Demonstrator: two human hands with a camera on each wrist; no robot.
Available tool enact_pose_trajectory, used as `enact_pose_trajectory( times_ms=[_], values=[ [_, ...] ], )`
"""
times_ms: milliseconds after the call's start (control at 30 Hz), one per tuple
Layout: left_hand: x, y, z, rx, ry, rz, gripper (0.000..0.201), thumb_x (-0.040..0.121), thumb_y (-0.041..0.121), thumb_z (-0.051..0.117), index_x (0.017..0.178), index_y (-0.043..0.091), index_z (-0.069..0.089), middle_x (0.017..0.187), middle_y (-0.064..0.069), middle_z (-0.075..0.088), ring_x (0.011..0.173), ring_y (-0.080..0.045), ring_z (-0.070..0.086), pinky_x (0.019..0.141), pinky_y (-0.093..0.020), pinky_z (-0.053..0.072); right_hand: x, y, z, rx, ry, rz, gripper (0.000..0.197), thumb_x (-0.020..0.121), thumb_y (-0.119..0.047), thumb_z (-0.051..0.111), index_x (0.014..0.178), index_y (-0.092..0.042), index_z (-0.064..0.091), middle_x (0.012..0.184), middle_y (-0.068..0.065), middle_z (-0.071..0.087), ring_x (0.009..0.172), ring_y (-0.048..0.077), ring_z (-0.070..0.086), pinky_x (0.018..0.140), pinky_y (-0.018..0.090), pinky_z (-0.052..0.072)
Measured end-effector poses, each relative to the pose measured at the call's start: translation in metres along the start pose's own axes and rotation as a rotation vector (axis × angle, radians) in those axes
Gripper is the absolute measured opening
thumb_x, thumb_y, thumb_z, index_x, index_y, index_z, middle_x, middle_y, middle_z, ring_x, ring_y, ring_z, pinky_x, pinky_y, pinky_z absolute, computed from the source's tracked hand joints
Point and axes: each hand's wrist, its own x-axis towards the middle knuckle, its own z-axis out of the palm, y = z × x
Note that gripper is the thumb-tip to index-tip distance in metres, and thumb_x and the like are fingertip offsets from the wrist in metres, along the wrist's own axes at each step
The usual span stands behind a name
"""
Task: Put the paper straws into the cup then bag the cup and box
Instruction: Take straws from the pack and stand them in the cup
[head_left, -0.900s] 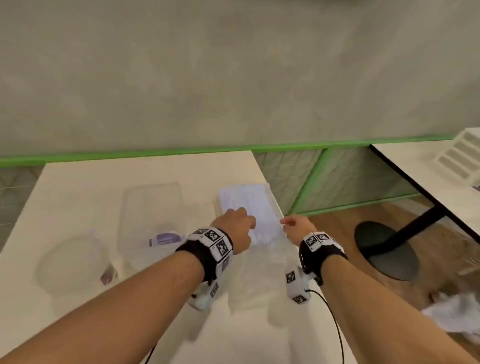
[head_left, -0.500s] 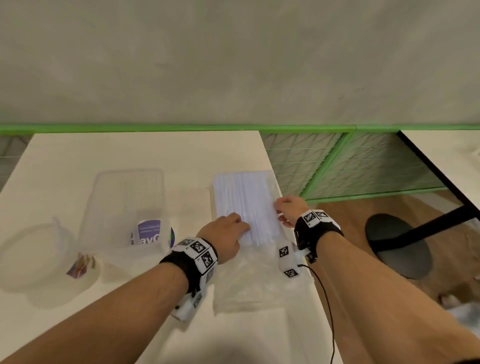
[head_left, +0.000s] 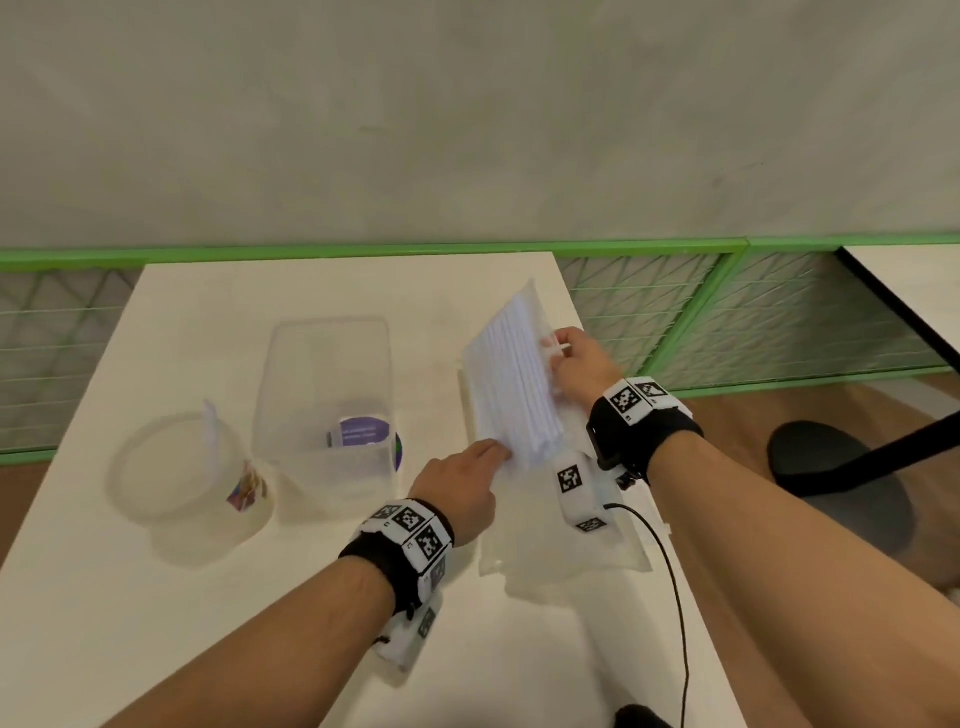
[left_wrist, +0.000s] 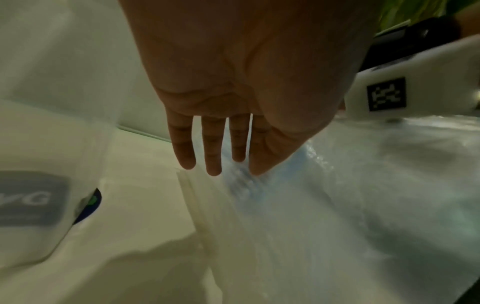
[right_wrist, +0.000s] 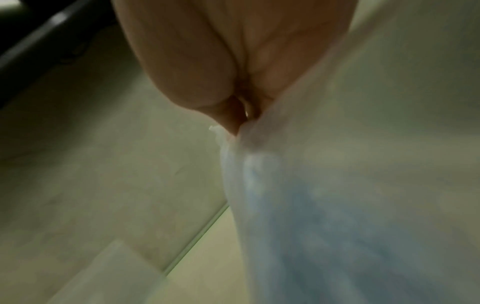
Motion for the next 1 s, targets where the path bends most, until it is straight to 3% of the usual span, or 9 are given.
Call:
enact_pose_trajectory(
  times_ms=[100, 167, 300, 433, 533, 600, 700, 767, 1000],
  values=[
    [-0.023, -0.010, 0.000, -0.095, 0.045, 0.025, 0.056, 0.095, 0.013, 0.044, 0.150, 0.022, 0.032, 0.159, 0.005, 0.027, 0.135, -0.023, 0.044, 0.111, -0.038, 0.036, -0.028, -0.016, 0.007, 0.008, 0.002, -0.028, 0.008, 0.094, -0.023, 0.052, 0.100, -0.021, 0.056, 0.086, 0.003, 0.059, 0.073, 0.023, 0.056, 0.068, 0.036, 0.049],
    [-0.043, -0.020, 0.002, -0.163, 0.090, 0.030, 0.057, 0.097, 0.017, 0.046, 0.151, 0.021, 0.029, 0.158, 0.003, 0.027, 0.138, -0.021, 0.040, 0.113, -0.034, 0.034, -0.052, -0.019, 0.004, -0.106, 0.034, -0.113, 0.018, 0.089, -0.036, 0.065, 0.096, -0.020, 0.060, 0.077, -0.005, 0.058, 0.068, 0.014, 0.056, 0.063, 0.029, 0.047],
    [-0.088, -0.041, 0.008, -0.329, 0.138, 0.003, 0.060, 0.100, 0.027, 0.049, 0.154, 0.022, 0.024, 0.158, 0.003, 0.031, 0.143, -0.015, 0.034, 0.116, -0.029, 0.027, -0.109, -0.016, -0.004, -0.132, -0.035, -0.251, 0.006, 0.086, -0.024, 0.073, 0.083, -0.022, 0.069, 0.068, -0.010, 0.061, 0.057, -0.005, 0.051, 0.060, 0.014, 0.042],
    [-0.133, -0.058, 0.012, -0.567, 0.231, -0.021, 0.065, 0.096, 0.038, 0.059, 0.152, 0.029, 0.028, 0.152, 0.011, 0.039, 0.134, -0.009, 0.043, 0.113, -0.035, 0.037, -0.164, -0.016, -0.003, -0.114, -0.249, -0.252, 0.006, 0.087, -0.020, 0.072, 0.088, -0.026, 0.075, 0.087, -0.005, 0.075, 0.077, 0.003, 0.064, 0.076, 0.017, 0.049],
    [-0.165, -0.063, 0.004, -0.760, 0.383, 0.062, 0.065, 0.090, 0.036, 0.068, 0.147, 0.034, 0.037, 0.143, 0.023, 0.046, 0.124, 0.003, 0.049, 0.105, -0.019, 0.040, -0.196, -0.017, 0.013, -0.097, -0.398, -0.262, 0.012, 0.086, -0.014, 0.072, 0.090, -0.025, 0.076, 0.092, 0.002, 0.076, 0.081, 0.004, 0.066, 0.077, 0.014, 0.049],
    [-0.181, -0.069, -0.003, -0.833, 0.465, 0.092, 0.055, 0.088, 0.031, 0.071, 0.138, 0.034, 0.049, 0.133, 0.024, 0.055, 0.117, 0.005, 0.055, 0.099, -0.015, 0.044, -0.206, -0.018, 0.033, -0.127, -0.470, -0.286, 0.011, 0.085, -0.015, 0.074, 0.090, -0.024, 0.077, 0.089, 0.000, 0.076, 0.080, 0.004, 0.066, 0.076, 0.015, 0.048],
    [-0.200, -0.089, -0.010, -0.930, 0.538, 0.027, 0.021, 0.086, 0.018, 0.074, 0.103, 0.029, 0.073, 0.102, 0.012, 0.073, 0.094, -0.004, 0.067, 0.089, -0.023, 0.052, -0.207, -0.017, 0.069, -0.147, -0.488, -0.328, 0.011, 0.082, -0.019, 0.078, 0.093, -0.020, 0.077, 0.090, -0.002, 0.076, 0.085, 0.012, 0.069, 0.079, 0.023, 0.051],
    [-0.211, -0.107, -0.011, -1.000, 0.563, -0.043, 0.011, 0.084, 0.014, 0.076, 0.089, 0.023, 0.076, 0.092, 0.007, 0.076, 0.086, -0.008, 0.069, 0.086, -0.025, 0.053, -0.202, -0.015, 0.093, -0.200, -0.471, -0.391, 0.012, 0.080, -0.023, 0.080, 0.089, -0.026, 0.075, 0.090, -0.005, 0.074, 0.086, 0.011, 0.067, 0.080, 0.025, 0.050],
    [-0.246, -0.150, -0.004, -0.915, 0.624, -0.224, 0.018, 0.083, 0.012, 0.077, 0.078, 0.029, 0.076, 0.082, 0.009, 0.076, 0.078, -0.003, 0.069, 0.079, -0.019, 0.053, -0.189, -0.010, 0.161, -0.391, -0.532, -0.548, 0.018, 0.081, -0.037, 0.076, 0.097, -0.029, 0.072, 0.087, -0.011, 0.062, 0.080, 0.004, 0.057, 0.076, 0.024, 0.043]
  ],
)
